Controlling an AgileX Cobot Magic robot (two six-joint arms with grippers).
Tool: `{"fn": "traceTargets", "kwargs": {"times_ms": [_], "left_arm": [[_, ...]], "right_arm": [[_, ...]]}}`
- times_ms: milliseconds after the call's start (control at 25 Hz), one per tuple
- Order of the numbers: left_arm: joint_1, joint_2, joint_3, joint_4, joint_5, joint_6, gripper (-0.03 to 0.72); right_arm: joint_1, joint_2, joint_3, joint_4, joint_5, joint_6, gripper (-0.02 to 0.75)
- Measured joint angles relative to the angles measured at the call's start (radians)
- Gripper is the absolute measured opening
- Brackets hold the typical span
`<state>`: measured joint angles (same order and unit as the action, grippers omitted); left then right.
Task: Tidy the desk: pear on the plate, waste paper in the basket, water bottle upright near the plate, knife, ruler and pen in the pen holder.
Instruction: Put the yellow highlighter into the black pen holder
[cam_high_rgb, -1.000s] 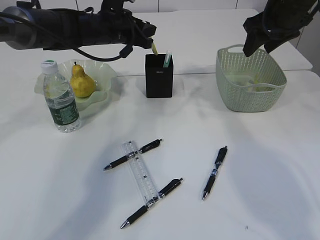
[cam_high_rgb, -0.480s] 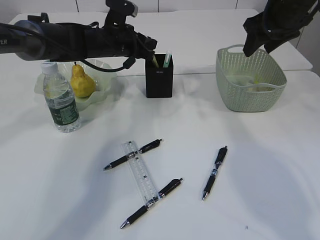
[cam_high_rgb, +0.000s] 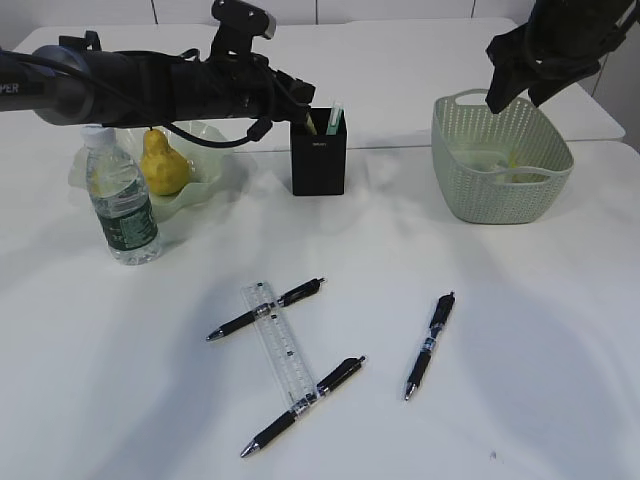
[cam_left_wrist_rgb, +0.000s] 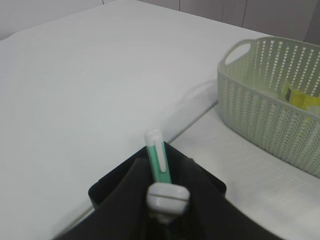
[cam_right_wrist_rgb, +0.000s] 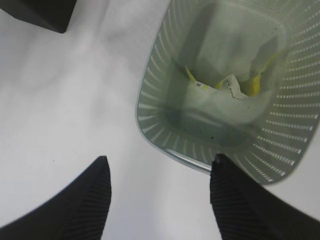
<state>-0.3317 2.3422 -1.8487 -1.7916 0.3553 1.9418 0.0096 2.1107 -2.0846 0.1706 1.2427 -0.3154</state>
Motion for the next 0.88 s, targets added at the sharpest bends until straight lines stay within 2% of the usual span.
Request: {"fn": "traceTargets", "kwargs": {"times_ms": [880], "left_arm": [[0.000,0.000,0.000,0.000,-0.015,-0.079,0.130]], "right_arm": [[0.000,0.000,0.000,0.006,0.000,0.000,0.492]]}}
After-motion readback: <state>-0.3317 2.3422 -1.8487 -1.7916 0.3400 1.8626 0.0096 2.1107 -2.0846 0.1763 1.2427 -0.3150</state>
